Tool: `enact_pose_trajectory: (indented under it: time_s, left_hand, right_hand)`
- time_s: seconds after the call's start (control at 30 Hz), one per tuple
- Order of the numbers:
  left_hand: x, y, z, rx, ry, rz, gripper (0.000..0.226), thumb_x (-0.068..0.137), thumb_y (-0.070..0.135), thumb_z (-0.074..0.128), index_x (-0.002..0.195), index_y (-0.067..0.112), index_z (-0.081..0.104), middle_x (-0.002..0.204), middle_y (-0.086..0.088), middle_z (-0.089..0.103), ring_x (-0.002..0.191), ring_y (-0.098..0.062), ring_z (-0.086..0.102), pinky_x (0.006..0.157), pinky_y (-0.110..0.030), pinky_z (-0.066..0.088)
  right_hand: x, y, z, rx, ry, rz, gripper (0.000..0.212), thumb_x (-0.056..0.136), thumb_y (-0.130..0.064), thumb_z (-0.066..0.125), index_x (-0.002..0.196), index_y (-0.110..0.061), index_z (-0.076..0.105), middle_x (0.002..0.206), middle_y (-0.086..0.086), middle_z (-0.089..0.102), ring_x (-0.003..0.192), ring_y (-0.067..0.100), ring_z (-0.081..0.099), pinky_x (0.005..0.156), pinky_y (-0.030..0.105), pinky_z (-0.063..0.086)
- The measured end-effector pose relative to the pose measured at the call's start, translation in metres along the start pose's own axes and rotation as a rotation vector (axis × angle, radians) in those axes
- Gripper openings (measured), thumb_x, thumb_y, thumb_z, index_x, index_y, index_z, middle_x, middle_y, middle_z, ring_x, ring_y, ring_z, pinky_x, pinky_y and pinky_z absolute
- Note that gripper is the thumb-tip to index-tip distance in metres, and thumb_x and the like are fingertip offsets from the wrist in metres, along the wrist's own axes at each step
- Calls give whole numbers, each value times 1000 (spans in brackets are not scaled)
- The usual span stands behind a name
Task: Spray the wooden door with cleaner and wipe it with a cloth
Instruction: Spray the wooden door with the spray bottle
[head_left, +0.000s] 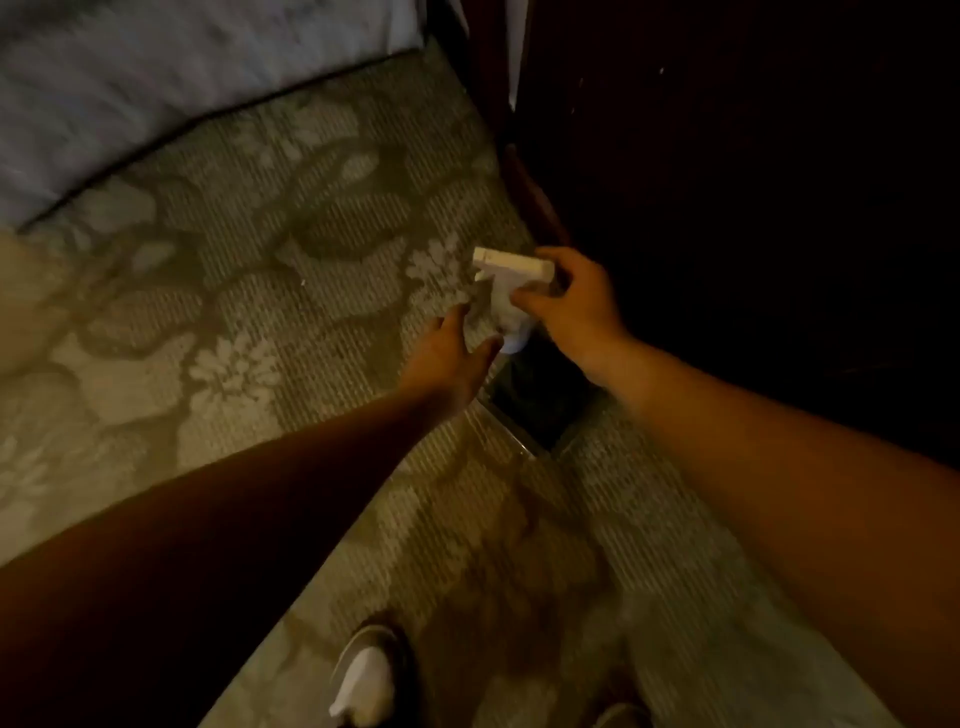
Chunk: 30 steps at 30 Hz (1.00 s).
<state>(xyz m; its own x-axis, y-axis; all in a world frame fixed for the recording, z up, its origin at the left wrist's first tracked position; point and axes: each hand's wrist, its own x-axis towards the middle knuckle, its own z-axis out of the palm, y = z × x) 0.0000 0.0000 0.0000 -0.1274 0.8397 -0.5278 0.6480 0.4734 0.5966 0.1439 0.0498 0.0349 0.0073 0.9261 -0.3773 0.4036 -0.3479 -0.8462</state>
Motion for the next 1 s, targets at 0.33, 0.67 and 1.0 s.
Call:
enact_pose_trajectory:
  time_s: [0.33,0.67,1.0]
  left_hand:
    - [-15,38,-6,-288,-16,230,82,88,41,75,158,35,31,151,6,50,126,-8,56,92,-20,54]
    - [-145,173,-117,-323,-86,415,72,74,29,86,135,31,49,120,6,68,106,-7,71,82,-36,64]
    - [-403,410,-262,-25,-247,736,68,62,42,86,120,30,52,109,13,70,102,-7,70,87,-31,59]
  right_hand:
    - [-40,-25,-10,135,129,-129,40,94,-8,72,132,-5,63,119,-3,67,107,1,64,90,14,54]
    - [-162,-183,-125,154,291,-227,23,85,-19,83,101,-18,66,90,-14,68,83,-11,67,70,15,57]
    - [-399,-435,-309,367,377,-303,37,92,-20,74,127,-20,63,105,-5,72,101,3,70,80,19,57]
